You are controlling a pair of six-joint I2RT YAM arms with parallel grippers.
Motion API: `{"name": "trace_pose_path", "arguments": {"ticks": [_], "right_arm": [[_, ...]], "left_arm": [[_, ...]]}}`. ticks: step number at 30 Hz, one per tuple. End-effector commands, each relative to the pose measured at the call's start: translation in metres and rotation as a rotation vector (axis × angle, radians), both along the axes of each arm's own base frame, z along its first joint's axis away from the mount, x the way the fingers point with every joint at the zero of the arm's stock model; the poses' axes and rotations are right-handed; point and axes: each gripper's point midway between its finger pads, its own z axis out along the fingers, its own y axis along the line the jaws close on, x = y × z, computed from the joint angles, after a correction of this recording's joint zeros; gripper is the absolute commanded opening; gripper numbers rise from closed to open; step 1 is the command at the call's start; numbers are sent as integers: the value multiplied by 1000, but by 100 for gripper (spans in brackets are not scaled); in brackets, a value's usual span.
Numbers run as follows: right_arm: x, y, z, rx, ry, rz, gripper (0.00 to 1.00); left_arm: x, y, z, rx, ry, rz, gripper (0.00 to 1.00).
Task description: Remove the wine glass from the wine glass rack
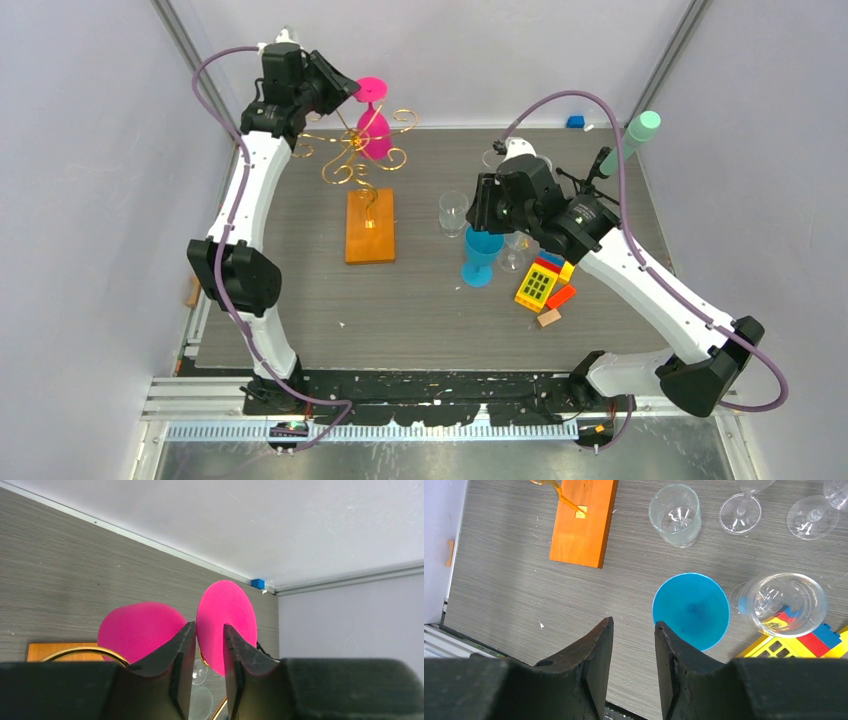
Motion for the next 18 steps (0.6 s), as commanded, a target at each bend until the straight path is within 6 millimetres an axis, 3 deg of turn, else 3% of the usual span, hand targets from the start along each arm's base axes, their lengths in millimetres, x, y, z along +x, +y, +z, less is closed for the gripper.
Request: {"name": "trace_pose_path", "arguments": {"ticks": [1,4,7,11,13,18], "right_arm": [[4,0,17,52,-60,-17,41],[4,-1,17,53,-60,-21,41],[2,-2,17,58,-63,-24,41],[1,-3,16,61,-61,-27,41],[1,-2,16,65,-59,-26,40],[1,-2,15,68,-59,-26,40]], "left_arm": [[6,1,30,-86,-86,-37,24],[6,3,38,-166,-103,-69,12],[6,4,46,-237,-124,-101,11],[8,-5,48,-271,-108,-152,15],[8,4,41,-220,-98,-103,22],[-1,18,49,-131,-136,-43,41]]}}
